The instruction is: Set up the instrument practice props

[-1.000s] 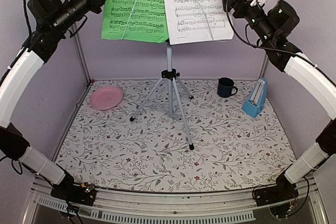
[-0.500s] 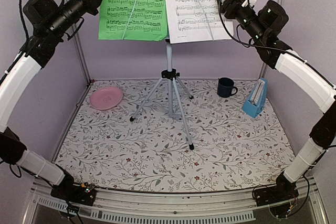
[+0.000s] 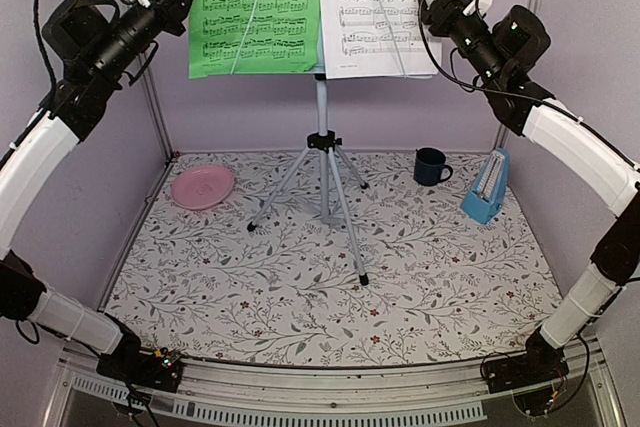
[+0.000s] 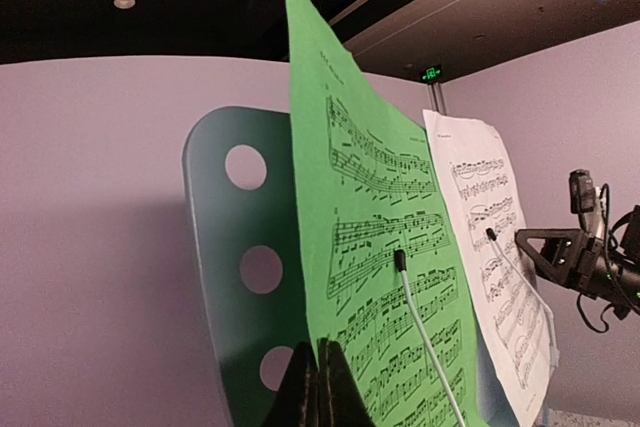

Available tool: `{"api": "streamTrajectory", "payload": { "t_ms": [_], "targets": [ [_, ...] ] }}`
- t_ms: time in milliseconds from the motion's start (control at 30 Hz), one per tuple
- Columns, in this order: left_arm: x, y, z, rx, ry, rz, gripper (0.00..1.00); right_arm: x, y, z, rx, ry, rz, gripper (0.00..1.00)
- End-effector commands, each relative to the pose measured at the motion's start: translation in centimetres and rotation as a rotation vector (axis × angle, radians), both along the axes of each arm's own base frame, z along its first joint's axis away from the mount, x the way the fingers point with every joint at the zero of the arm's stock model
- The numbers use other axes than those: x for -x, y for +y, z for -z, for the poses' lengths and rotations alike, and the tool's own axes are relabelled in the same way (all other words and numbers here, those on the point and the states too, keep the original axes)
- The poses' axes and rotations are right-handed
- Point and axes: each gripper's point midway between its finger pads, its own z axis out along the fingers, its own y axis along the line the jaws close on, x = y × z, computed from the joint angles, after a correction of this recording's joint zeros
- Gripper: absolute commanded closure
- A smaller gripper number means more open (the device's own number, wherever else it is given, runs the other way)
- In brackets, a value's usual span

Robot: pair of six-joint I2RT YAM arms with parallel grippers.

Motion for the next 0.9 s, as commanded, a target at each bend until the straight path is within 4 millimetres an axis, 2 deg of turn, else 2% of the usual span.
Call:
{"api": "streamTrajectory", "payload": {
  "t_ms": [0, 167, 233, 300, 367, 467, 567, 733, 867],
  "targets": [
    [1.1, 1.1, -1.2, 0.037, -0.047, -0.025, 1.00, 0.2, -1.0, 0.0, -0.029, 0.000, 0.032, 0.54],
    [1.1, 1.3, -0.9, 0.039, -0.043, -0.031, 1.00, 0.6, -1.4, 0.1, -0.036, -0.003, 0.036, 0.52],
    [1.1, 1.4, -0.9, 0.040, -0.041, -0.035, 1.00, 0.8, -1.4, 0.2, -0.036, -0.004, 0.035, 0.48],
    [1.1, 1.5, -0.9, 0.043, -0.038, -0.041, 0.98, 1.1, -1.5, 0.2, -0.030, -0.008, 0.032, 0.38],
    [1.6, 1.7, -1.2, 0.044, -0.045, -0.043, 0.88, 1.8, -1.5, -0.2, -0.020, -0.023, 0.024, 0.33],
    [2.1, 2.0, -1.5, 0.044, -0.047, -0.046, 0.64, 2.8, -1.8, -0.5, -0.002, -0.041, 0.022, 0.27],
    [2.5, 2.5, -1.5, 0.047, -0.042, -0.055, 0.47, 3.7, -2.2, -0.7, 0.011, -0.053, 0.025, 0.21],
    [2.9, 3.1, -0.3, 0.038, -0.003, -0.077, 0.32, 4.9, -2.9, -0.6, 0.034, -0.050, 0.038, 0.16],
    [3.3, 3.7, 1.5, 0.027, 0.042, -0.098, 0.30, 5.4, -3.1, 0.9, 0.065, -0.017, 0.045, 0.16]
  ]
}}
